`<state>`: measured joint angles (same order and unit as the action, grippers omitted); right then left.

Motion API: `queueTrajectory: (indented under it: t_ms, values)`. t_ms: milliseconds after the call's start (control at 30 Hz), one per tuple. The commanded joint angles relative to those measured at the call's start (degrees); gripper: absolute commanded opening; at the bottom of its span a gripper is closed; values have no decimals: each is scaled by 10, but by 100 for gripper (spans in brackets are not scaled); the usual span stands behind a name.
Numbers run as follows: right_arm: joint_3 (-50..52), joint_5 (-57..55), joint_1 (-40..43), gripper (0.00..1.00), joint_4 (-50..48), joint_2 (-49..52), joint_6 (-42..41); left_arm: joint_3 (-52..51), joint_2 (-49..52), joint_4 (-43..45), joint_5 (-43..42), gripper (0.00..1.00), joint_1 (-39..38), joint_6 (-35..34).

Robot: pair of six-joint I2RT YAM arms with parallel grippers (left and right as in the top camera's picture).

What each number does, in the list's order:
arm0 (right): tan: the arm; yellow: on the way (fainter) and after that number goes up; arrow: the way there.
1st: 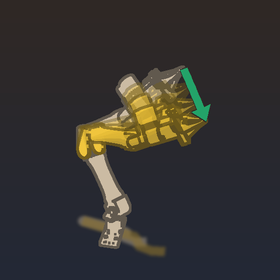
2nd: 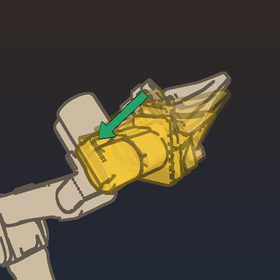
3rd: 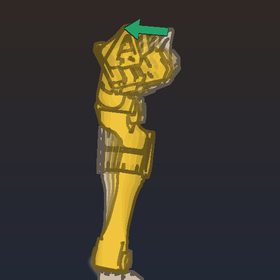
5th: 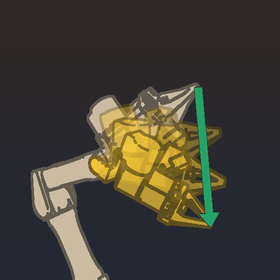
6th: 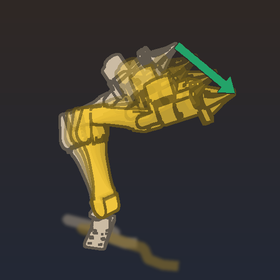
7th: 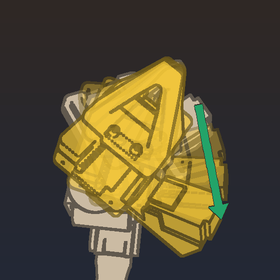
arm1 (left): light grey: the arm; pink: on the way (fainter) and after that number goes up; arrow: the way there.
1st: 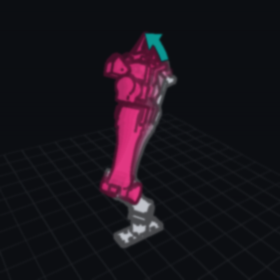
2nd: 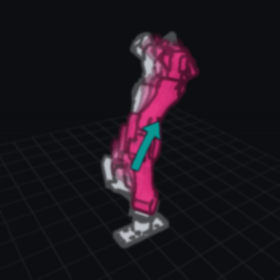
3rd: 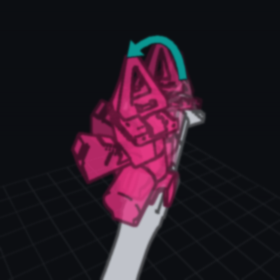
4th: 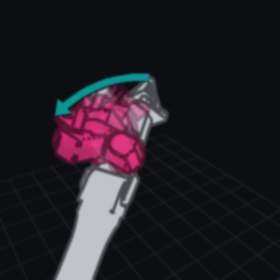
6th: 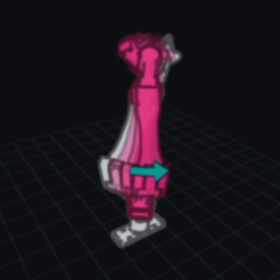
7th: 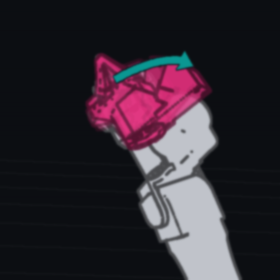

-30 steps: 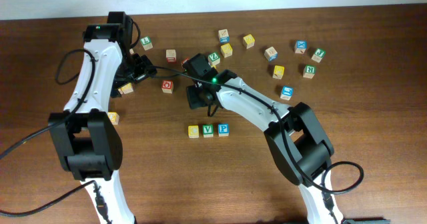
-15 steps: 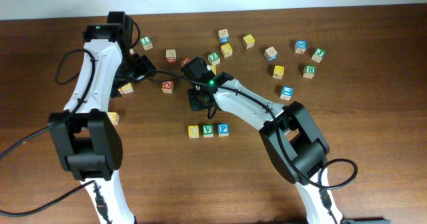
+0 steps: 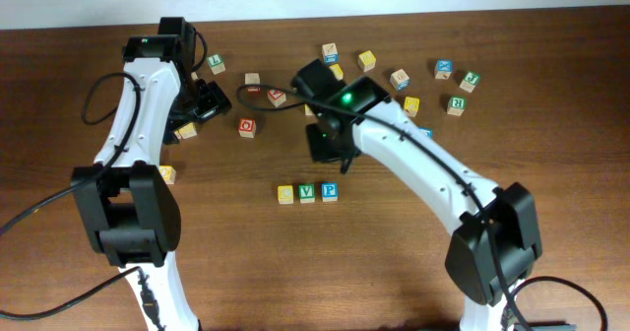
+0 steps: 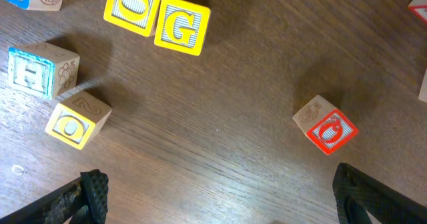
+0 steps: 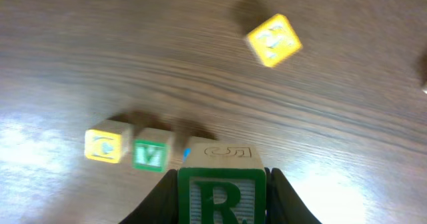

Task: Spell out CVPR
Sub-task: 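Grasp the green R block with the right gripper, then place the green R block right of the P block, release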

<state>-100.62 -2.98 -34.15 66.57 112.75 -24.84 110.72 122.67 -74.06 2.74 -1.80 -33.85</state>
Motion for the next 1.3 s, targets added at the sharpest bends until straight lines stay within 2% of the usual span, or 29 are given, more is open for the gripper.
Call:
queueTrajectory:
  t_ms: [0, 167, 400, 600, 767, 1267]
  values:
    - [17, -6, 47, 24, 33, -1, -42, 0, -8, 0, -2, 99, 1, 0]
    - [149, 28, 61, 25, -20, -1, -44, 0, -8, 0, -2, 99, 1, 0]
    - [211, 78, 59, 25, -82, 2, -44, 0, -8, 0, -2, 99, 1, 0]
    - [228, 88, 45, 25, -127, 2, -47, 0, -8, 0, -2, 99, 1, 0]
    - [240, 79, 37, 29, -131, 2, -61, 0, -8, 0, -2, 99, 1, 0]
    - [250, 105, 37, 29, -160, 2, -71, 0, -8, 0, -2, 99, 1, 0]
